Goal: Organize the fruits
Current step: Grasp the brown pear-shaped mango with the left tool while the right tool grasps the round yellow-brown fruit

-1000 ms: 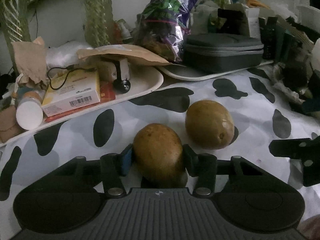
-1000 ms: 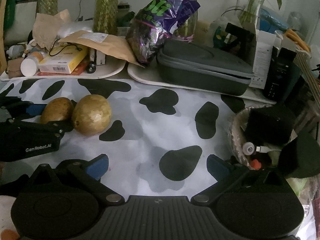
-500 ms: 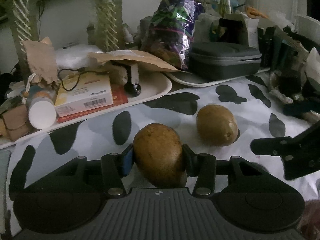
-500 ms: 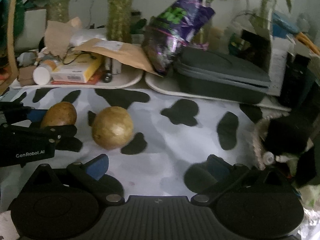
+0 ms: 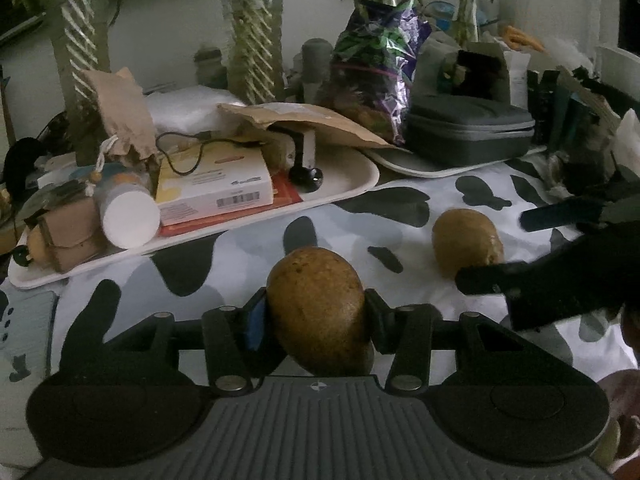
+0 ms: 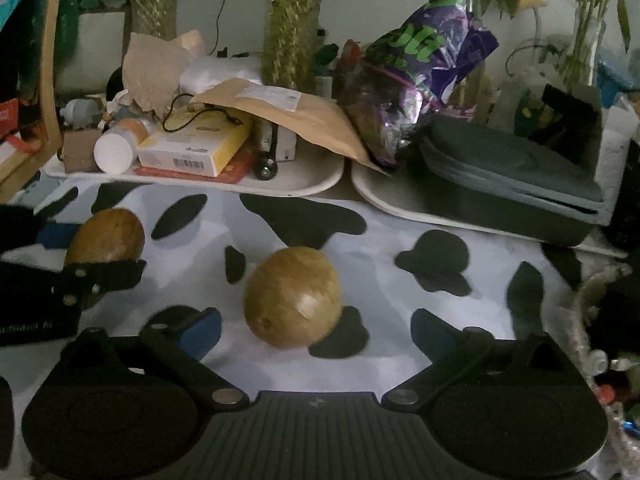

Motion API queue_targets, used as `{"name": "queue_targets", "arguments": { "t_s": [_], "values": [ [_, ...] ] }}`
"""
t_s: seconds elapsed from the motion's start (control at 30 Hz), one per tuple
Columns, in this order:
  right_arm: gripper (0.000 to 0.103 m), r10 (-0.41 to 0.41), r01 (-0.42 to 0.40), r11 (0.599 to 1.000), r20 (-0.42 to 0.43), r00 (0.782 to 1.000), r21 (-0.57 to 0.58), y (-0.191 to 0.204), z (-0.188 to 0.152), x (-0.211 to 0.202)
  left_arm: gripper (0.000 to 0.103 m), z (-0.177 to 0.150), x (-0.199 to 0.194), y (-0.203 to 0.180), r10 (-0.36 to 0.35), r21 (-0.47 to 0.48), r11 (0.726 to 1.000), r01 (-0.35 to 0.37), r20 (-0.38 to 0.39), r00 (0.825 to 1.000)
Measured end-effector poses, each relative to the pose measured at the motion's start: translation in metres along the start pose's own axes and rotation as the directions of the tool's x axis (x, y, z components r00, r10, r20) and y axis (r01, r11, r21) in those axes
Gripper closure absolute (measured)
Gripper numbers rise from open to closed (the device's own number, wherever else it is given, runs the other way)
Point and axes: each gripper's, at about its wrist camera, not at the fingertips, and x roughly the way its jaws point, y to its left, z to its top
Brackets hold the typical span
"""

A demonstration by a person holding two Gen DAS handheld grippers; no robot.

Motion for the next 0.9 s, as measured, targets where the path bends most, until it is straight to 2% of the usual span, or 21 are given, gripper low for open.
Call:
{"name": "queue_targets", "arguments": {
  "t_s": [0.13, 0.2, 0.47, 0.53, 0.6, 0.63, 0.9],
  "values": [
    [0.013, 0.003, -0.003, 1.000, -0.016, 1.000, 0.021, 0.004, 0.005, 0.010, 0.056, -0.003, -0.002, 0.008, 0.004, -0.005, 1.000, -0.004, -0.005, 1.000],
    [0.019, 0.006, -0.006, 0.999, -0.026, 1.000, 0.031, 0.005, 0.007, 0.014, 0.056, -0.004, -0.003, 0.012, 0.005, -0.011, 1.000, -0.005, -0.005, 1.000],
    [0.020, -0.011, 0.013, 0.998, -0.034, 0.999, 0.063, 0.003, 0.008, 0.019, 0.056, -0.005, -0.004, 0.018, 0.002, -0.023, 1.000, -0.003, -0.010, 1.000],
    [0.026, -0.016, 0.018, 0.997, -0.034, 0.999, 0.071, 0.002, 0.008, 0.019, 0.056, -0.005, -0.004, 0.018, -0.001, -0.021, 1.000, 0.000, -0.010, 1.000],
    [0.041, 0.011, -0.009, 0.997, -0.026, 1.000, 0.072, 0.001, 0.007, 0.018, 0.056, -0.005, -0.004, 0.017, -0.005, -0.017, 1.000, 0.005, -0.009, 1.000],
    [0.044, 0.021, -0.020, 0.997, -0.019, 1.000, 0.070, 0.002, 0.008, 0.017, 0.056, -0.005, -0.004, 0.016, -0.007, -0.016, 1.000, 0.007, -0.009, 1.000],
    [0.045, -0.004, 0.002, 0.998, 0.021, 1.000, 0.062, 0.000, 0.010, 0.002, 0.056, -0.003, -0.006, 0.009, -0.029, -0.005, 1.000, 0.029, -0.009, 1.000]
  ]
}}
